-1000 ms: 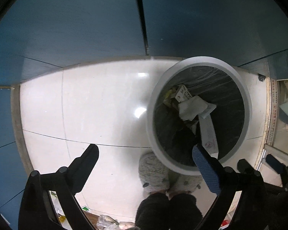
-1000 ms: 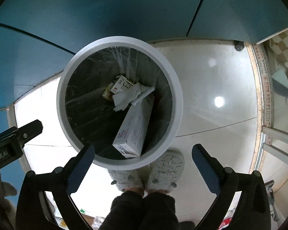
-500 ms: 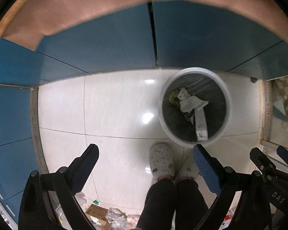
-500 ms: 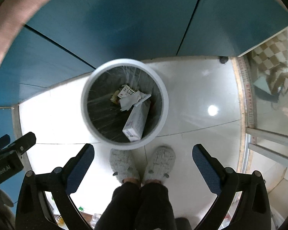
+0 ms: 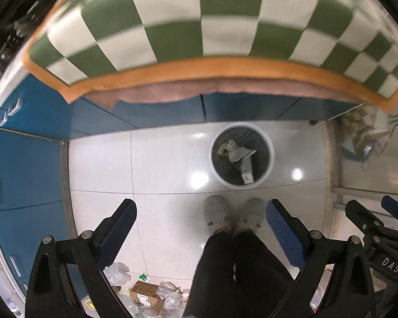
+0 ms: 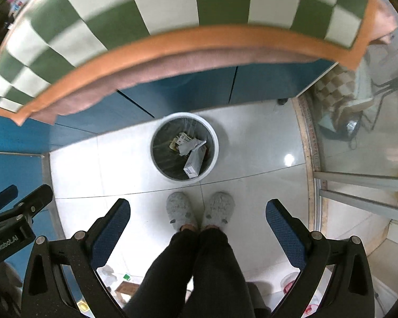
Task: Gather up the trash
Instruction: 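Raise both open tools back toward the counter, then grasp the red-white sugar bag with the right tool while the left tool grasps the small green item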
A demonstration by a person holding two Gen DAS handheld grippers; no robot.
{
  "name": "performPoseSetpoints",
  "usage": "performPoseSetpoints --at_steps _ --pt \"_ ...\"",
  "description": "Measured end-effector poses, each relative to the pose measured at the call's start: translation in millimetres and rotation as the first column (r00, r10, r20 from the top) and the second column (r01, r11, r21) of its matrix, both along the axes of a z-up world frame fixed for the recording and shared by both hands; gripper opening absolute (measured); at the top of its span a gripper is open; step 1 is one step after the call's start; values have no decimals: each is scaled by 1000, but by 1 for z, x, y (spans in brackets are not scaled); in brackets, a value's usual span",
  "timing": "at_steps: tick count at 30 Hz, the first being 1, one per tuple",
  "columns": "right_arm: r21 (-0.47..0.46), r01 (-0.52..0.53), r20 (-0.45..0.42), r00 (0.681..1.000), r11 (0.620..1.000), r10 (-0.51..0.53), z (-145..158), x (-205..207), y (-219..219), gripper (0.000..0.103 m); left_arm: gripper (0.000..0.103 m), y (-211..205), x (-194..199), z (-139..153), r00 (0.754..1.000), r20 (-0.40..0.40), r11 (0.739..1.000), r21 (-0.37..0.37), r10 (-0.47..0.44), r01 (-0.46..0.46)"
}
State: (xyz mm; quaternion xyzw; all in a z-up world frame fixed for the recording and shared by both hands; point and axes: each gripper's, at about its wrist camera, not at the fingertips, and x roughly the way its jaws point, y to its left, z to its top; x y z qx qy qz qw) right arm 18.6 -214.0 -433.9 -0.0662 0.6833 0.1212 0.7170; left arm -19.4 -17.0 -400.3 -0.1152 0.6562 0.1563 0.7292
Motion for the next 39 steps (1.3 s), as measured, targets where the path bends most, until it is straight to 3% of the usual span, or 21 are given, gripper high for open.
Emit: performPoseSetpoints --at_steps 6,13,19,23,29,33,39 --pt "18 -25 68 997 1000 23 87 -11 -5 103 100 6 -2 56 997 71 999 -21 26 -24" --pt "170 -4 165 986 985 -24 159 8 -9 103 100 12 33 136 964 262 992 105 43 -73" --pt "289 2 212 975 957 -66 196 86 -6 103 100 35 100 188 926 365 962 203 97 -181" --pt "318 -13 227 972 948 -63 211 176 -1 103 100 49 170 198 912 369 935 225 179 -274" --pt "283 -2 189 980 959 -54 207 321 2 103 100 64 270 190 896 308 899 201 319 -389" --pt "244 63 152 983 968 -102 172 415 5 103 100 69 317 170 893 265 858 277 364 -432" --pt "96 -39 141 990 995 25 106 492 64 103 100 86 355 122 900 139 836 334 413 -436"
